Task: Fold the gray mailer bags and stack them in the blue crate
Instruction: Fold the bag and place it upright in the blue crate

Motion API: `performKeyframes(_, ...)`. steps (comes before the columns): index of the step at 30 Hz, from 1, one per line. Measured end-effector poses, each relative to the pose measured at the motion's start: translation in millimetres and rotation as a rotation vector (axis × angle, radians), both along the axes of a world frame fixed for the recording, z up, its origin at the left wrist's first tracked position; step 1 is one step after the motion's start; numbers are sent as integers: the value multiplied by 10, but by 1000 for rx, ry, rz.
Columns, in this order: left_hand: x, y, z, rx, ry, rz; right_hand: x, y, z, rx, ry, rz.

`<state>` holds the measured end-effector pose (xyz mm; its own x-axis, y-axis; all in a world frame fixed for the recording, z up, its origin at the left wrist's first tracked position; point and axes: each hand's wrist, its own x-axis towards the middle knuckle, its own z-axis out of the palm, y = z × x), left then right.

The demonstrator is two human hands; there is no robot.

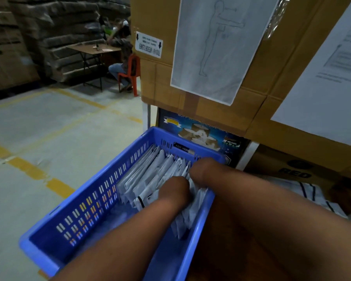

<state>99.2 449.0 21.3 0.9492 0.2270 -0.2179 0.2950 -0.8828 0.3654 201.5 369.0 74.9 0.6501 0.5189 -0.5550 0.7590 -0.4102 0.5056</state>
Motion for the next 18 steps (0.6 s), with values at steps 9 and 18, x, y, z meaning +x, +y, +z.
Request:
performKeyframes(9, -36, -55, -25, 13, -80, -8, 44, -84, 117, 100, -8, -41)
performKeyframes(18, -214, -97, -240, 303, 0, -451, 115, -439, 202, 164, 57, -95)
